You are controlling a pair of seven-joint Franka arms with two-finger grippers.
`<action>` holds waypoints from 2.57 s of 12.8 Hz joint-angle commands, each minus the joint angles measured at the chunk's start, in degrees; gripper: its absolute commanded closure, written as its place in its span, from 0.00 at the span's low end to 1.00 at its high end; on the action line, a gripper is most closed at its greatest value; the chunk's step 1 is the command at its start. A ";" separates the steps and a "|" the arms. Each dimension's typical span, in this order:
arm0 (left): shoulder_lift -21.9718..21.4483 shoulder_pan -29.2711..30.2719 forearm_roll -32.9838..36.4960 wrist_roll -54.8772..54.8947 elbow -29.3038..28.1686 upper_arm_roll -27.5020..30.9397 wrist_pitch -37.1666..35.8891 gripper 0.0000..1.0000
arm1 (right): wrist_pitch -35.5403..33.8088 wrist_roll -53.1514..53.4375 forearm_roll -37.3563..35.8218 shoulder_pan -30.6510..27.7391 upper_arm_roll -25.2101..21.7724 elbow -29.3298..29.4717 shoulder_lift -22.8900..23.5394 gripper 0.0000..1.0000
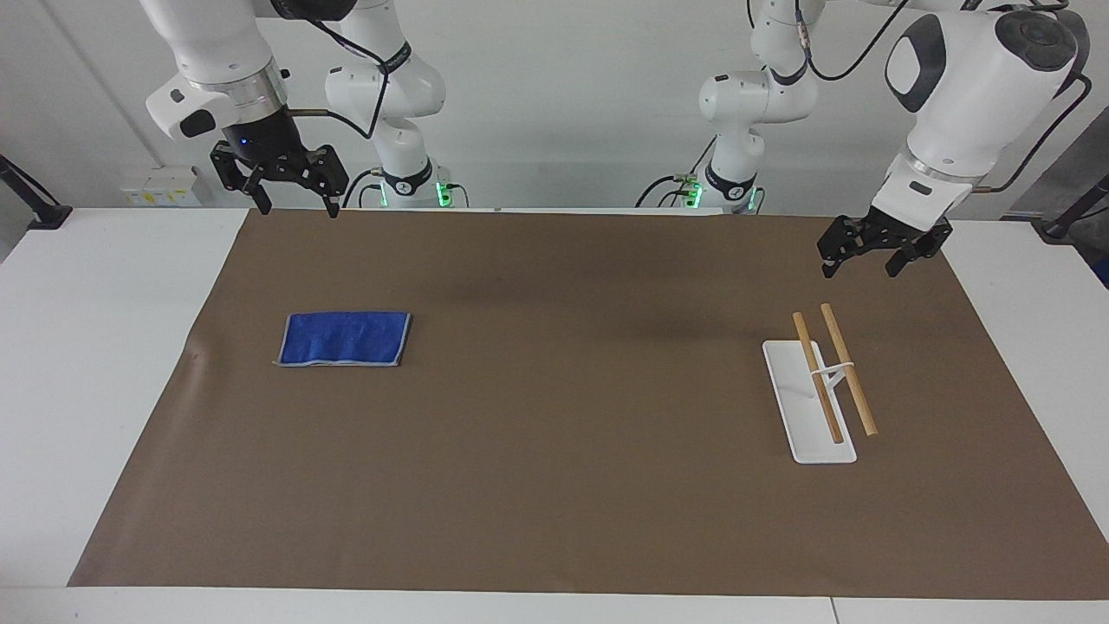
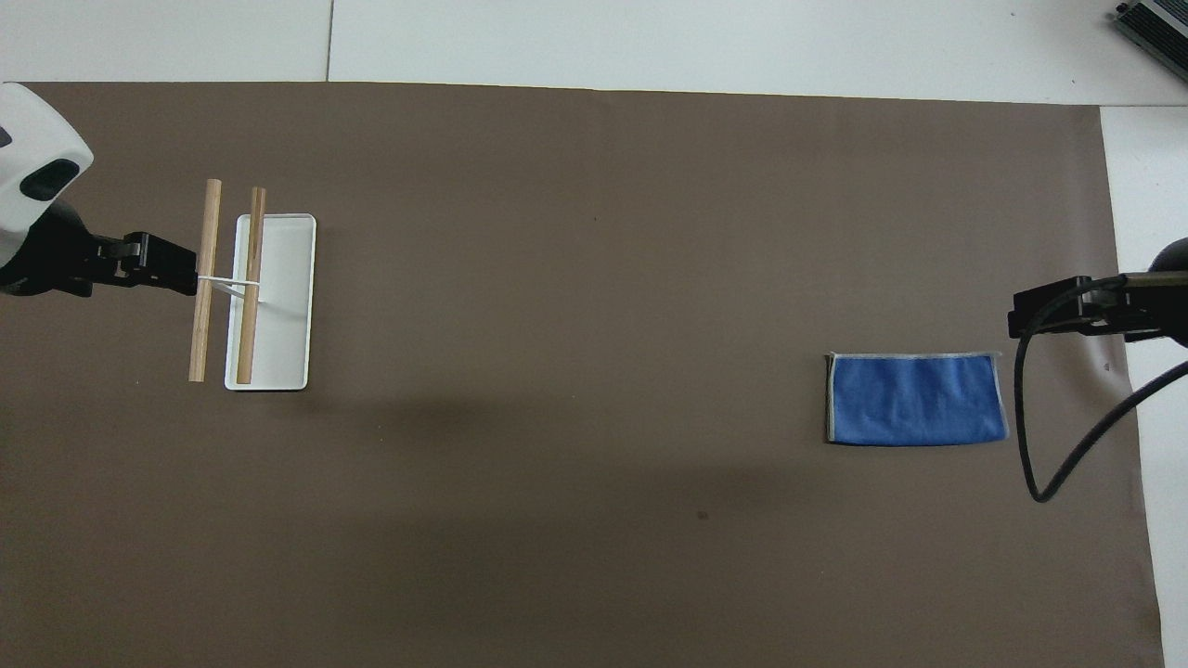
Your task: Right arm passes towel to left arm to hang
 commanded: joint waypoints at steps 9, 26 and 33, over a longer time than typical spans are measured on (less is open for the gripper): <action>-1.62 0.71 0.90 0.04 -1.60 -0.51 -0.01 0.00 | -0.02 -1.15 0.16 -0.63 0.03 -1.69 -1.20 0.00; -1.62 0.71 0.90 0.04 -1.60 -0.60 -0.01 0.00 | 36.35 -5.44 0.24 -3.88 -0.77 -36.76 -2.80 0.00; -1.62 0.71 0.90 0.04 -1.69 -0.51 -0.01 0.00 | 48.92 -11.77 0.24 -6.78 -0.77 -41.42 4.94 0.00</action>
